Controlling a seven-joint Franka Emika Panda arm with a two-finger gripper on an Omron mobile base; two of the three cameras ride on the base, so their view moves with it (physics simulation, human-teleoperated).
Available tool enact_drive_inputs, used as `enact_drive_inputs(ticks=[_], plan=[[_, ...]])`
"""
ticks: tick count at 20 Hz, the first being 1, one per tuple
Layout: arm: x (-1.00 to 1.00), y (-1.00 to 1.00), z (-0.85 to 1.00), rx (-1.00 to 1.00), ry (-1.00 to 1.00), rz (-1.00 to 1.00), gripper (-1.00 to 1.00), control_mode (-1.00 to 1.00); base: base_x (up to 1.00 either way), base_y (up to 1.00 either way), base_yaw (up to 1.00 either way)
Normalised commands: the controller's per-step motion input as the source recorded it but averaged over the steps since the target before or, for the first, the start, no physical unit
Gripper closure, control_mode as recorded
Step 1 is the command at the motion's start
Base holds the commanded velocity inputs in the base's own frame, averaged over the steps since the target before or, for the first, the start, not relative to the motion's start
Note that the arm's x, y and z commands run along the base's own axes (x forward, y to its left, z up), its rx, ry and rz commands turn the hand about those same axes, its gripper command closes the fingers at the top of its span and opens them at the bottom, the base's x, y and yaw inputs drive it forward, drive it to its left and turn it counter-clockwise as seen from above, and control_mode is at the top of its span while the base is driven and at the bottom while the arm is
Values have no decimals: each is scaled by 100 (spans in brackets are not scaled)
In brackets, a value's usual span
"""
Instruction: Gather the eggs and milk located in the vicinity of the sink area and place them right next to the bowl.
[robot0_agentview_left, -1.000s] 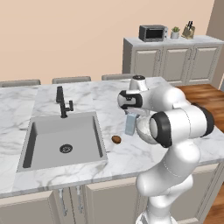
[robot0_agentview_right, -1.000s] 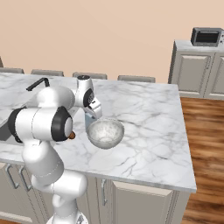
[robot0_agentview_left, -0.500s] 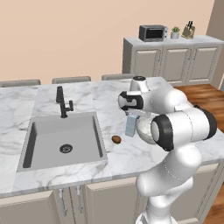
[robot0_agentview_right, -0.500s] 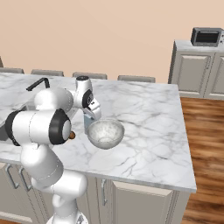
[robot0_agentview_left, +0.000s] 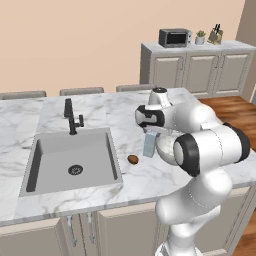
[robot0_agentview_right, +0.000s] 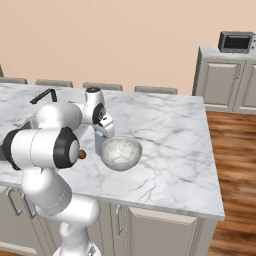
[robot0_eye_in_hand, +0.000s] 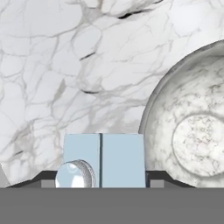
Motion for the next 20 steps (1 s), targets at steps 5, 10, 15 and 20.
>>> enact_drive_inputs(ticks=[5,10,15,20], plan=[[-6,0,0,0,2,0,-100,-100,0,0,0],[-2,0,0,0,4,0,-100,-100,0,0,0],[0,0,0,0,2,0,-100,-100,0,0,0],[0,0,0,0,0,0,-100,-100,0,0,0]])
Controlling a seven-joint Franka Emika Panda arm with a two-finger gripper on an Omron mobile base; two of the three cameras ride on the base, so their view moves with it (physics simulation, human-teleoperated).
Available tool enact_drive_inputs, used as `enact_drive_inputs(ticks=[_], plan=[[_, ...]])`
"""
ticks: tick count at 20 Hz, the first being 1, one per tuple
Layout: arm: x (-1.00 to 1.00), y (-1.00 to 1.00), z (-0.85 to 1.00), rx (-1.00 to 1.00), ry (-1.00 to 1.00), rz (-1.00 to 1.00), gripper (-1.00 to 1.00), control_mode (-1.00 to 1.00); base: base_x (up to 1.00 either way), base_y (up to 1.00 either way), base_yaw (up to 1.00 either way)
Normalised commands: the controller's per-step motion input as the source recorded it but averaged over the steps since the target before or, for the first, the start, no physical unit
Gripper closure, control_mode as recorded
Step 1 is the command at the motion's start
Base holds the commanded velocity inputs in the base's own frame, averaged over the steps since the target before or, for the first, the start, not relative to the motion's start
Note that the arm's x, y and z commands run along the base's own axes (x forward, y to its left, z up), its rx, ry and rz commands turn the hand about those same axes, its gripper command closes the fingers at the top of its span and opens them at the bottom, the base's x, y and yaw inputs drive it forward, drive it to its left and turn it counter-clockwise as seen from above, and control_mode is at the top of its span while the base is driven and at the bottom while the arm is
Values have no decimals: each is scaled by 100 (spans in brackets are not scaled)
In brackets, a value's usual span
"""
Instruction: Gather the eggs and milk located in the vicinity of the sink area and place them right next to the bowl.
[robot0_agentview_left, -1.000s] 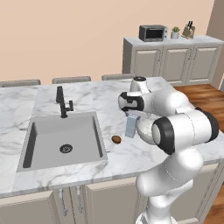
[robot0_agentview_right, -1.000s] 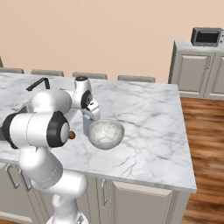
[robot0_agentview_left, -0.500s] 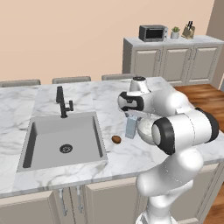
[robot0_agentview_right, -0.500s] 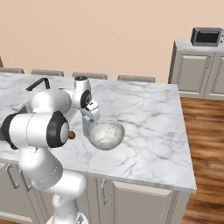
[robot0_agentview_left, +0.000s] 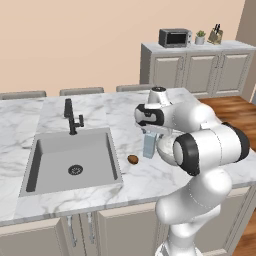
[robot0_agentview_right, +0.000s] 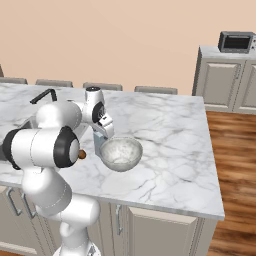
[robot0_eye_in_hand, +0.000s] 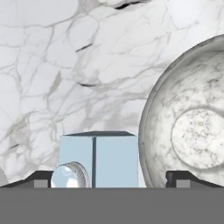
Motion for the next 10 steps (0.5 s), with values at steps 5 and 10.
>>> enact_drive_inputs(ticks=[5,10], plan=[[0,0,8,0,0,0,-100,-100,0,0,0],[-1,0,16,0,-3,0,-100,-100,0,0,0]])
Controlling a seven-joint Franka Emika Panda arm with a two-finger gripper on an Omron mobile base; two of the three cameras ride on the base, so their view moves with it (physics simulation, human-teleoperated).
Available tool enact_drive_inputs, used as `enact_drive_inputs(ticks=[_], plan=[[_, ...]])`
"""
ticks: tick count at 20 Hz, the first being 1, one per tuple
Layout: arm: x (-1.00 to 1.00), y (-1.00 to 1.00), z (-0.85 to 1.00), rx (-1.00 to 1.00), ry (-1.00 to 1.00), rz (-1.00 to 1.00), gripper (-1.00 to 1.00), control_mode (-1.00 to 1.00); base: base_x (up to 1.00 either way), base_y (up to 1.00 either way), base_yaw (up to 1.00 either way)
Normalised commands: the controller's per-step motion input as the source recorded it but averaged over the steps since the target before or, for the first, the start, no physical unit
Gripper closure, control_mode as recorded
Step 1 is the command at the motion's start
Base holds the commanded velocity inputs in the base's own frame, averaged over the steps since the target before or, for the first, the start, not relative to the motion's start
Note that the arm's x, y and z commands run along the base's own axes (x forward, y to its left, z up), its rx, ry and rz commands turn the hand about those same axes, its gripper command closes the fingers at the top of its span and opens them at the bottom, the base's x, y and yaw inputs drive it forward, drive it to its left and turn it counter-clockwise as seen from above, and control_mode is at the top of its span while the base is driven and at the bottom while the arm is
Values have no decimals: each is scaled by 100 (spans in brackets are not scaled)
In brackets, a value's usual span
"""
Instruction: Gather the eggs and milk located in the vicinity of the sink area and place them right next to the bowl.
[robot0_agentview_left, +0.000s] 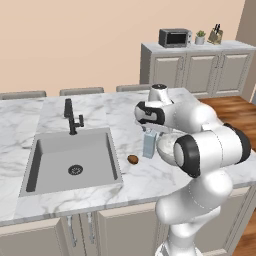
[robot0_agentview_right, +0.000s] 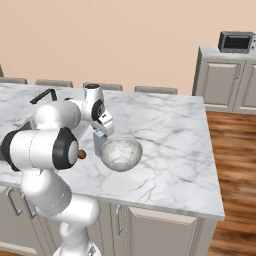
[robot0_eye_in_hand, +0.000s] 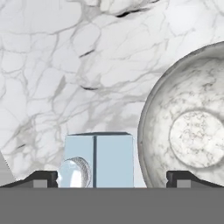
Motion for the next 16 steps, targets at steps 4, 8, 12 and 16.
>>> enact_drive_inputs(ticks=[4,8,12,16], plan=[[-11,0,23,0,-7,0,-100,-100,0,0,0],[-21,0,23,0,-8,1,-100,-100,0,0,0],[-29,0,11,0,-3,3,-100,-100,0,0,0],[-40,1,4,0,-1,7,-100,-100,0,0,0]])
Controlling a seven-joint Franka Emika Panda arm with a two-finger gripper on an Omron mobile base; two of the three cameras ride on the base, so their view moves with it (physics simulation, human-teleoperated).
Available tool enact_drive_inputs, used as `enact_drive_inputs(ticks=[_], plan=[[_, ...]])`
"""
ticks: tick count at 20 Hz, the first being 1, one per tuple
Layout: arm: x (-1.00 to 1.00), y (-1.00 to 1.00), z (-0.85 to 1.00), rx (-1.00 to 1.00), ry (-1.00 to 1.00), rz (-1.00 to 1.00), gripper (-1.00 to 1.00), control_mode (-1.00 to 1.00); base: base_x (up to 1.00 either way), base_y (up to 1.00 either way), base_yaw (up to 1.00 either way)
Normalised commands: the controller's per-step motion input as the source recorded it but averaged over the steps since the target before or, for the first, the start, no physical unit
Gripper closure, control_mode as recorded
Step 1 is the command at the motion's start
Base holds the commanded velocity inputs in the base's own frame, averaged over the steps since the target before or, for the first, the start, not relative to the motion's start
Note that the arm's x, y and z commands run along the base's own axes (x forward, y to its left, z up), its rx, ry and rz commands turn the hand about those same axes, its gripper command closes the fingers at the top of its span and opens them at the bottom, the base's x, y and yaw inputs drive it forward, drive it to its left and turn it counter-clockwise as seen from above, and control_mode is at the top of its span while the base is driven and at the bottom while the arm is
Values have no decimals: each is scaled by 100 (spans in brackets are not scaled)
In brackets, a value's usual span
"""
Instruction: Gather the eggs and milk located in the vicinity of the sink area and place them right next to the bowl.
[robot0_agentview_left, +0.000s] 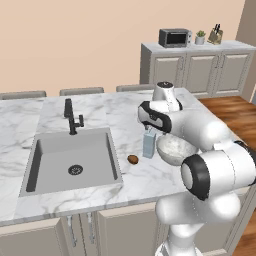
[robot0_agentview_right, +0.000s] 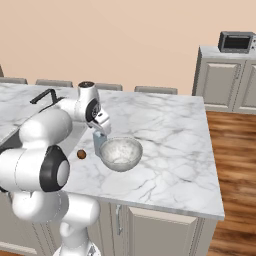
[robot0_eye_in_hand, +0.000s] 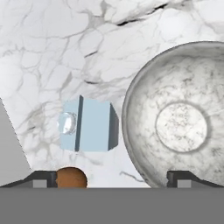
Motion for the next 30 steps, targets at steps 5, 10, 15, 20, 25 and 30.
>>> enact_drive_inputs(ticks=[5,10,15,20,25,30], plan=[[-36,15,0,0,0,9,-100,-100,0,0,0],[-27,25,0,0,0,9,-100,-100,0,0,0],[-18,28,0,0,0,8,-100,-100,0,0,0],[-14,30,-2,0,0,8,-100,-100,0,0,0],[-14,25,-15,0,1,8,-100,-100,0,0,0],[-14,21,-27,0,2,8,-100,-100,0,0,0]])
